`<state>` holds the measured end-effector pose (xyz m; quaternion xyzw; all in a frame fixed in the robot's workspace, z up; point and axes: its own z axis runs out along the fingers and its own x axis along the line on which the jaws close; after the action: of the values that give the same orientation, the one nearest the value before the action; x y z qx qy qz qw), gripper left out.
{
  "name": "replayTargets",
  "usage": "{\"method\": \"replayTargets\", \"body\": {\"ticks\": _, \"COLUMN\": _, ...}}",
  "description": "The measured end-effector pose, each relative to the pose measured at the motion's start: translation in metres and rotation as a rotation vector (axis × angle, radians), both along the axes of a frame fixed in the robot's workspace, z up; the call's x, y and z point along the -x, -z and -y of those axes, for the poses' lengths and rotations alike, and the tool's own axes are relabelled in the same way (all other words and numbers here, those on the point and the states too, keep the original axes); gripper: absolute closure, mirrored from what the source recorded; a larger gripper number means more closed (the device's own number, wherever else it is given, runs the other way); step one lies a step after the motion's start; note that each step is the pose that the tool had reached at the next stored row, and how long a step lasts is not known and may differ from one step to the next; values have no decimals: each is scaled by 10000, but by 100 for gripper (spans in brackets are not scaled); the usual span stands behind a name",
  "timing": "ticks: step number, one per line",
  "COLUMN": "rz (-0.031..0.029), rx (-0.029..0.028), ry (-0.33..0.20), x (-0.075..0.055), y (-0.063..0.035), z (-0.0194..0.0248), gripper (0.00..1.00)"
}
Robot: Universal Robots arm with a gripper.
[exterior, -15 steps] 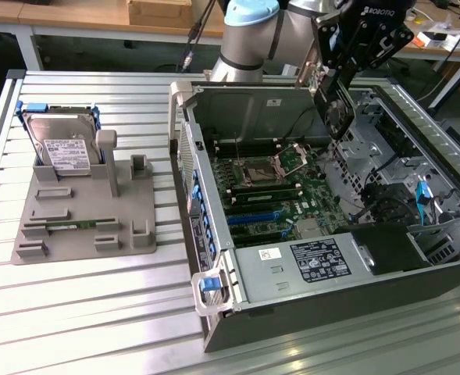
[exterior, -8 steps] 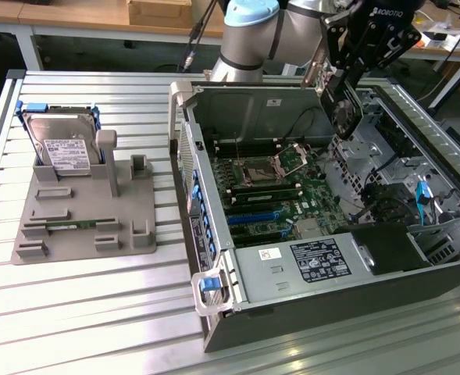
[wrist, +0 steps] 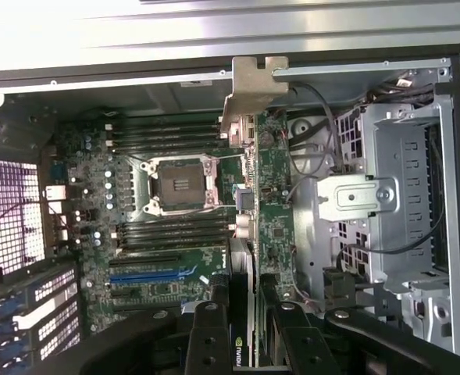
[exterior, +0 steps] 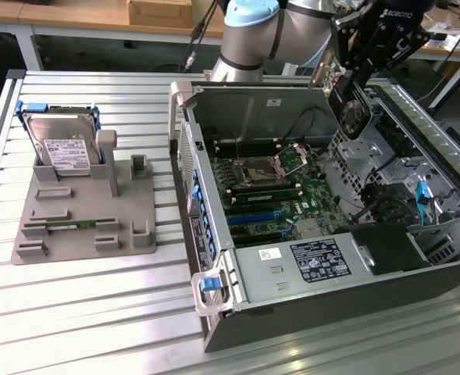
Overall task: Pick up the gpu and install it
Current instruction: 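Pick up the gpu and move the gpu toward the slot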
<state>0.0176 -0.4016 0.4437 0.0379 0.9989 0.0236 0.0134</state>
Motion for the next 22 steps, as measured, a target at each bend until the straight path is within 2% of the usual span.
{"method": "replayTargets", "body": {"ticks": 9, "rz": 0, "rx": -1, "ry": 0, "x": -196, "y": 10, "z": 3, "gripper": 74}}
{"method": "replayTargets", "body": {"ticks": 12, "rz": 0, "rx": 1, "ry": 0, "x": -194, "y": 31, "z": 65, "gripper": 74}}
{"method": "replayTargets", "body": {"ticks": 16, "rz": 0, "rx": 1, "ry": 0, "x": -108, "y": 60, "z": 125, "gripper": 74}}
{"method": "replayTargets", "body": {"ticks": 20, "rz": 1, "rx": -1, "ry": 1, "x": 54, "y": 87, "z": 154, "gripper": 74}}
{"method": "replayTargets", "body": {"ticks": 22, "rz": 0, "rx": 0, "ry": 1, "x": 106, "y": 104, "z": 197, "gripper": 74}}
